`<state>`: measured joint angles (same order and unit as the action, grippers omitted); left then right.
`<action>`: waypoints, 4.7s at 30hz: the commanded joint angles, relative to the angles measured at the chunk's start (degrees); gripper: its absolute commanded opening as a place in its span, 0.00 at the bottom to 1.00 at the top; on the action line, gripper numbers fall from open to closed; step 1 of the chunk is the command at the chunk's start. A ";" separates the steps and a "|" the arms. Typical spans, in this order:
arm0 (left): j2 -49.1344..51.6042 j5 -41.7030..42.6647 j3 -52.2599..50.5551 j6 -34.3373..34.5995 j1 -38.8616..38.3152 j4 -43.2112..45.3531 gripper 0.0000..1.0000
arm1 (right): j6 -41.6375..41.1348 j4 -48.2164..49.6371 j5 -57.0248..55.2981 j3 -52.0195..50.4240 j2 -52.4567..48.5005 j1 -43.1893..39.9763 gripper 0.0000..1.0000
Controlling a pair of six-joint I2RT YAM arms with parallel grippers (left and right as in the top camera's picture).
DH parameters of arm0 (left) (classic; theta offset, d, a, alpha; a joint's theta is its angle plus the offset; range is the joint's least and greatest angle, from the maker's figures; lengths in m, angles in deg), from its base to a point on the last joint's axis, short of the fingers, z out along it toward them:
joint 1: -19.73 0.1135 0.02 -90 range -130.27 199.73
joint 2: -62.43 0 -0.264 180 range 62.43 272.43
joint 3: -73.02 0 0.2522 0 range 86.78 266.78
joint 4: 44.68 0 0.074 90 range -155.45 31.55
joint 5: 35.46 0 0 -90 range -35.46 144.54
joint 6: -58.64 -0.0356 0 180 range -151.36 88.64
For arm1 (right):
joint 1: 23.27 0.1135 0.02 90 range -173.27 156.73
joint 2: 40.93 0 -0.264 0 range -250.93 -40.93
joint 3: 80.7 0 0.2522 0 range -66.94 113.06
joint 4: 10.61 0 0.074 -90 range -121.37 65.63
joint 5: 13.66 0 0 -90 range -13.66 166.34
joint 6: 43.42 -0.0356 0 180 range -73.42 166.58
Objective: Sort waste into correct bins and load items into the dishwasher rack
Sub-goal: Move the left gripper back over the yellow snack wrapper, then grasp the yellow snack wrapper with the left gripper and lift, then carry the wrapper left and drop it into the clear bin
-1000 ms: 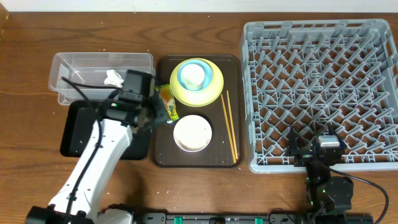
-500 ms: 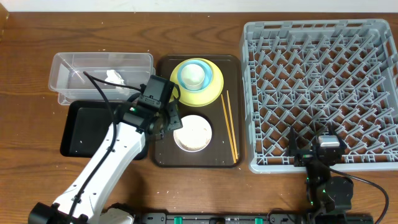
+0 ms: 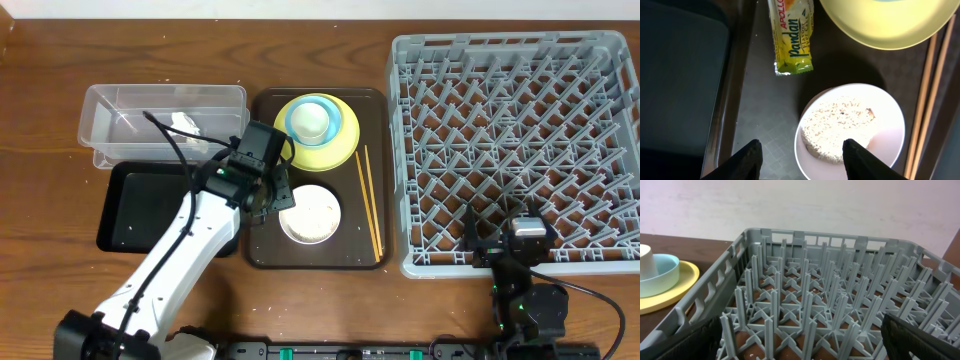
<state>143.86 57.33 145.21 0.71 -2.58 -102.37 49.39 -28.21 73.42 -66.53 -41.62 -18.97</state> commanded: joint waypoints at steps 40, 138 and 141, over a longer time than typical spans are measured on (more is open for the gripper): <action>20.50 -16.39 -0.15 -0.57 -0.17 19.96 0.43 | 0.70 -0.20 0.20 -0.11 0.39 -0.57 0.99; 5.22 -9.11 -0.20 -0.79 20.02 38.29 0.46 | 0.68 -0.20 0.20 -0.11 0.37 -0.57 0.99; 0.31 -2.80 -0.20 -0.79 19.45 34.21 0.46 | 0.68 -0.20 0.20 -0.11 0.37 -0.57 0.99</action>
<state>149.28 48.13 145.15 0.30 17.34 -66.39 49.39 -28.18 73.40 -66.53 -41.62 -18.97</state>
